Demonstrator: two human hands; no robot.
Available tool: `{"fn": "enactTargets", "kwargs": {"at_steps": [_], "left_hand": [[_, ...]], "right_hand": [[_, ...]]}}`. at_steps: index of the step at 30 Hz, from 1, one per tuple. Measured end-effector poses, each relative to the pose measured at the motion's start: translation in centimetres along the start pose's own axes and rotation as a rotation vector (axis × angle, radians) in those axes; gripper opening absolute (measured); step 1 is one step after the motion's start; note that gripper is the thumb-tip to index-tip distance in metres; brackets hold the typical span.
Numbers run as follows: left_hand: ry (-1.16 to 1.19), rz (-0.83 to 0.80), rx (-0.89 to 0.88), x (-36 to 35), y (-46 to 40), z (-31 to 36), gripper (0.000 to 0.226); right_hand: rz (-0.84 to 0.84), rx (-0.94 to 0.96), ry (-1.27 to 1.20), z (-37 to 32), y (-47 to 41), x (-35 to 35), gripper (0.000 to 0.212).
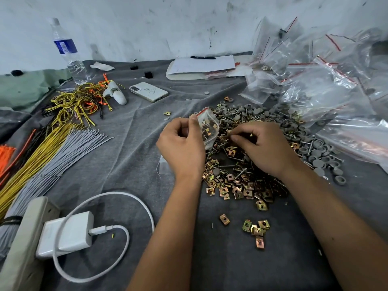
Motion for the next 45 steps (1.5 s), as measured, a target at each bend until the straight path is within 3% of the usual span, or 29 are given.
{"fn": "enactTargets", "kwargs": {"at_steps": [4, 12, 20, 24, 32, 34, 36, 39, 42, 45], "left_hand": [[0.003, -0.01, 0.005, 0.0, 0.0, -0.1, 0.032], [-0.015, -0.013, -0.012, -0.1, 0.0, -0.1, 0.033], [-0.024, -0.006, -0.017, -0.1, 0.1, 0.1, 0.03], [-0.029, -0.005, -0.021, -0.1, 0.1, 0.2, 0.028], [-0.02, 0.0, -0.016, -0.1, 0.1, 0.0, 0.03], [-0.024, -0.006, -0.017, -0.2, 0.1, -0.1, 0.03], [-0.026, -0.017, -0.023, -0.2, 0.1, -0.1, 0.029], [-0.036, -0.031, -0.04, -0.2, 0.2, 0.1, 0.028], [-0.043, -0.028, -0.052, -0.1, 0.2, 0.3, 0.028], [-0.048, -0.028, -0.064, 0.0, 0.3, 0.5, 0.028]], "right_hand": [[-0.132, 0.054, 0.327, 0.2, -0.1, -0.9, 0.027], [-0.173, 0.032, 0.51, 0.0, 0.0, -1.4, 0.041], [-0.004, 0.014, 0.444, -1.5, 0.4, -2.0, 0.043], [-0.065, 0.091, 0.542, -2.2, 0.5, -2.3, 0.03], [-0.126, 0.147, 0.603, -2.7, 0.7, -3.0, 0.031], [-0.118, 0.151, 0.533, -2.5, 0.8, -3.1, 0.027], [-0.042, 0.095, 0.31, -2.4, 0.7, -2.4, 0.016], [0.067, 0.006, -0.183, -2.3, 0.4, -1.3, 0.011], [0.016, -0.044, -0.723, -2.6, 0.4, -0.9, 0.02], [-0.03, -0.017, -0.794, -3.0, 0.6, -1.0, 0.024]]}}
Point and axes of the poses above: each hand's wrist, its own y-axis away from the middle knuckle, its own x-axis out of the back of the hand, z = x × y, the point moved 4 cm from there along -y, towards the middle knuckle, and after that the axes turned 2 degrees about z, right-handed, at the moved point
